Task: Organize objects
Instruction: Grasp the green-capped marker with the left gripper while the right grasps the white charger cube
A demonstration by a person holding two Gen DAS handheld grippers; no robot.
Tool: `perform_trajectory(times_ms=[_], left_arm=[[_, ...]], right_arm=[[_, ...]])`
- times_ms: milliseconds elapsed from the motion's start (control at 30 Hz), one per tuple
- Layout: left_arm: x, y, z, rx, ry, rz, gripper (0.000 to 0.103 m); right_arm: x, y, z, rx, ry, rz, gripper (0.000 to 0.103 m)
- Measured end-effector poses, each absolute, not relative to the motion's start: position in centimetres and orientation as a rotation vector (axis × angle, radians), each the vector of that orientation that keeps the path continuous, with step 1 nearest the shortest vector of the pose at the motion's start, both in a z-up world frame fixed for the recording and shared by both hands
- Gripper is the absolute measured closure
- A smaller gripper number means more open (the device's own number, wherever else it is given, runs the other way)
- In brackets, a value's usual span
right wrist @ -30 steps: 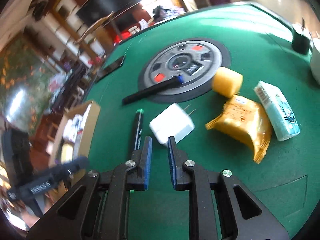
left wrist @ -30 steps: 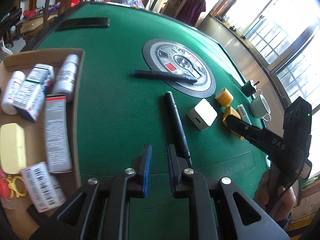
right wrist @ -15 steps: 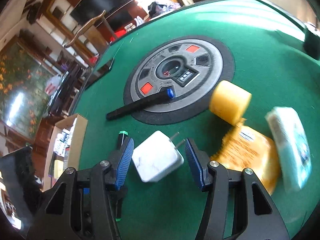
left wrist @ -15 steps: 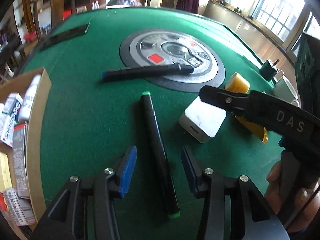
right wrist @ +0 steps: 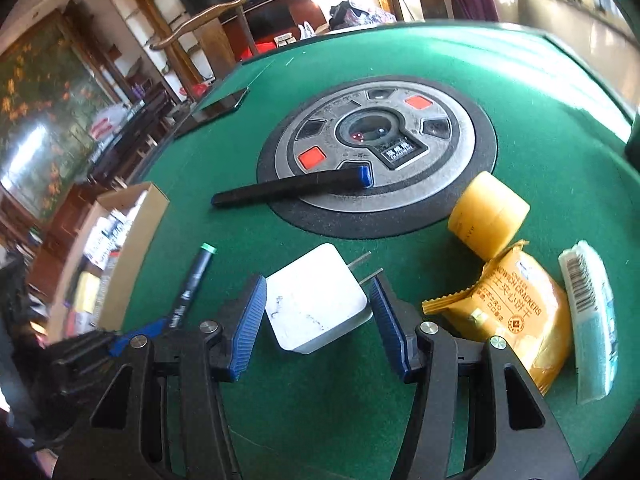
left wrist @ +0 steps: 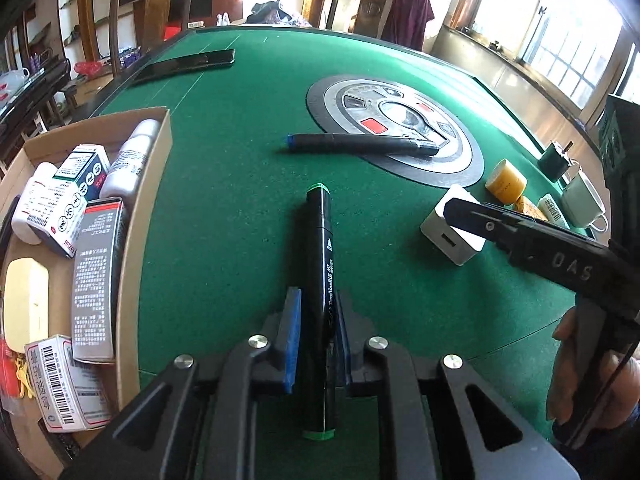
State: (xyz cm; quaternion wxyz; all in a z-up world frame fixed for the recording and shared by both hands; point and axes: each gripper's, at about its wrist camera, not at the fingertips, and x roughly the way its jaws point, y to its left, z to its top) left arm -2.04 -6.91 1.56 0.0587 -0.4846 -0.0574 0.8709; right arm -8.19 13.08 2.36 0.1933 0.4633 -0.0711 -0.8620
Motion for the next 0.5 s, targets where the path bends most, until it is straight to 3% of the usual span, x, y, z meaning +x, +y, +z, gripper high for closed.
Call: perform_trajectory(times_ms=[333, 500], left_arm=[[-1.8, -6.7, 1.5, -1.455, -0.162, 2.663, 0.087], [-1.9, -6.5, 1.5, -1.455, -0.136, 2.675, 0.087]], right_arm=[[-7.2, 10.1, 1.4, 1.294, 0.162, -2.473, 0.044], [-6.5, 10.5, 2.5, 1.223, 0.162, -2.506, 0.044]])
